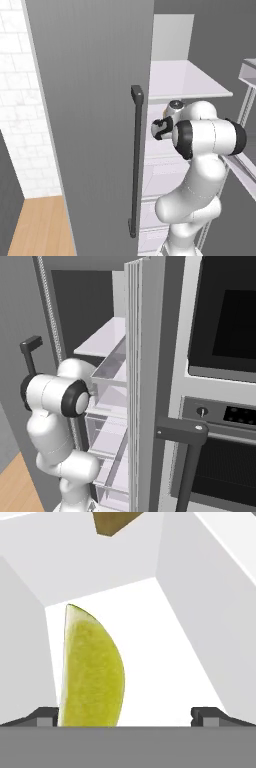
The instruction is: Grab a lemon wedge from the fridge and one ice cube from the ice bowl, and put them in the glass of lemonade.
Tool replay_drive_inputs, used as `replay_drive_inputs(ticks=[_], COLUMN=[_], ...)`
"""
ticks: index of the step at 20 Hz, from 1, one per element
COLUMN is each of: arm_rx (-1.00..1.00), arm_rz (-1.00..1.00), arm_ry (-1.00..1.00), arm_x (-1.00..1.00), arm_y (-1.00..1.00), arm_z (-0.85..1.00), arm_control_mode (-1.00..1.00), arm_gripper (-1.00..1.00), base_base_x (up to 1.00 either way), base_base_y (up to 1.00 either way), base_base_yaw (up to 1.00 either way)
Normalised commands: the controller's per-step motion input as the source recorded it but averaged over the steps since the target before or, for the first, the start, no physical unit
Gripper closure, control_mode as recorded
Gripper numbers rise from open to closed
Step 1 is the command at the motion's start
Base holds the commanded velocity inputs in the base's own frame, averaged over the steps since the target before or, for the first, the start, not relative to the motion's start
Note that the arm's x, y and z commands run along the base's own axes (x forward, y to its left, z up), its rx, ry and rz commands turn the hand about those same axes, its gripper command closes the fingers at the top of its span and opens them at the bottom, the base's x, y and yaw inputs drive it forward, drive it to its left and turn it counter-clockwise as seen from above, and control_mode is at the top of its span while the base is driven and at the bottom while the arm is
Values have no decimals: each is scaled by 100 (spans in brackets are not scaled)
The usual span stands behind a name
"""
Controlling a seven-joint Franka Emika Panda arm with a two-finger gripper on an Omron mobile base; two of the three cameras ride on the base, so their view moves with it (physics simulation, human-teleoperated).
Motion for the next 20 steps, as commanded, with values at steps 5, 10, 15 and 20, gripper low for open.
replay_drive_inputs(ticks=[5,10,15,20], arm_rx=[0,0,0,0], arm_rz=[0,0,7,9], arm_ry=[4,2,1,1], arm_x=[28,7,24,14], arm_y=[0,0,-1,0], arm_z=[0,0,0,0], arm_control_mode=[-100,-100,-100,-100], arm_gripper=[-100,-100,-100,-100], base_base_x=[0,0,0,0], base_base_y=[0,0,0,0], base_base_yaw=[0,0,0,0])
